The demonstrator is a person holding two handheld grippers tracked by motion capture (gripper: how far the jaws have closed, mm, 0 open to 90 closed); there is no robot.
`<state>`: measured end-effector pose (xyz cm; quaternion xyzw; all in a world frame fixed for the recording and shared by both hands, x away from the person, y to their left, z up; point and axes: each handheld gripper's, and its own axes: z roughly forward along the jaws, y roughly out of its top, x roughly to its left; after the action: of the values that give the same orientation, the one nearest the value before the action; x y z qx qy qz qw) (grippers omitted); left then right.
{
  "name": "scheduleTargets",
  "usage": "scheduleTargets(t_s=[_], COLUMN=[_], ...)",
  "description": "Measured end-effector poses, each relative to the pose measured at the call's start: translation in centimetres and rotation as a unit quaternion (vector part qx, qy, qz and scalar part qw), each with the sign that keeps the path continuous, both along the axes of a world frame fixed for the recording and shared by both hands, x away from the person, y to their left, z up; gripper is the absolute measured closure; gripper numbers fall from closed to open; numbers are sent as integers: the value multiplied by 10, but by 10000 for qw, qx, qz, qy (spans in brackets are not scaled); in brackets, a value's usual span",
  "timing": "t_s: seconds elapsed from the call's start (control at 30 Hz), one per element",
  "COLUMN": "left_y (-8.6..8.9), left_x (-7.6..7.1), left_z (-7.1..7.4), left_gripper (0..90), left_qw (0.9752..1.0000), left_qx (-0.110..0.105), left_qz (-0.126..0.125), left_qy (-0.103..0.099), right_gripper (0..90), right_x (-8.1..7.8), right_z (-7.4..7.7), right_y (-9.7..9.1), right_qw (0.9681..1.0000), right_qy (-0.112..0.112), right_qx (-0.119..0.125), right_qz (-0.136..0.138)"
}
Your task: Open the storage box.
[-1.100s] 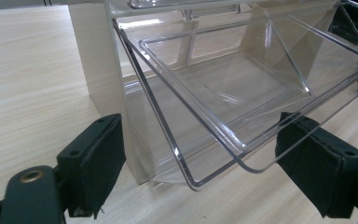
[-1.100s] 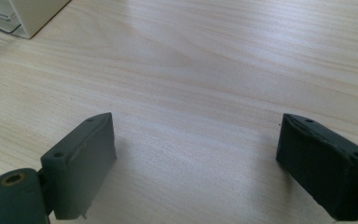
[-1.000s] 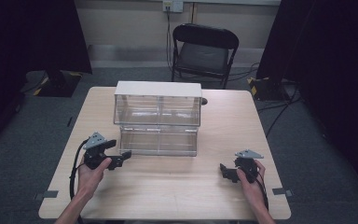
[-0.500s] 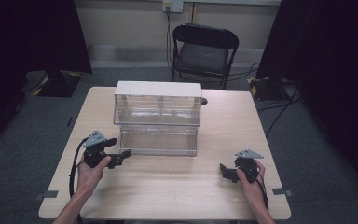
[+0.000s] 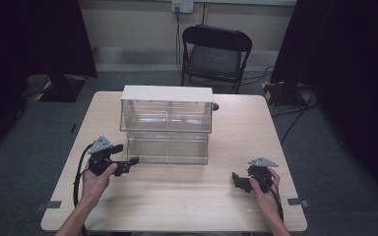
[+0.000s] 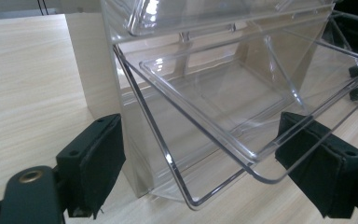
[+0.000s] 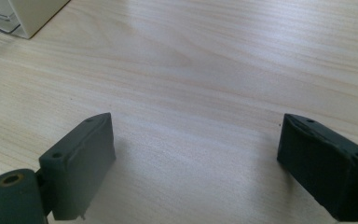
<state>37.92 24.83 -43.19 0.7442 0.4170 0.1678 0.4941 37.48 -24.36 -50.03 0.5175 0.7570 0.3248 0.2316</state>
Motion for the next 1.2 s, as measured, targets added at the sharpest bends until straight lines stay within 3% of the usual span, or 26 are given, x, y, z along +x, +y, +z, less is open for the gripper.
scheduleTargets(t_s=[0.17, 0.33, 0.57, 1.2], left_y=[0, -1, 0, -1], left_x=[2, 2, 4, 6], left_z=[3, 4, 5, 10], left_gripper=[158, 158, 158, 157], left_qw=[9999, 10000, 9999, 9999], left_qx=[91, 0, 85, 57], left_qz=[-21, 18, 24, 72], left_qy=[-38, -25, -48, -123], right_gripper=[100, 97, 90, 89], right_x=[0, 0, 1, 1], right_z=[0, 0, 0, 0], right_y=[0, 0, 0, 0], right_qw=[10000, 10000, 10000, 10000], right_qy=[2, 4, 10, 14], right_qx=[-5, -10, -22, -24], right_qz=[-7, -14, 5, -3])
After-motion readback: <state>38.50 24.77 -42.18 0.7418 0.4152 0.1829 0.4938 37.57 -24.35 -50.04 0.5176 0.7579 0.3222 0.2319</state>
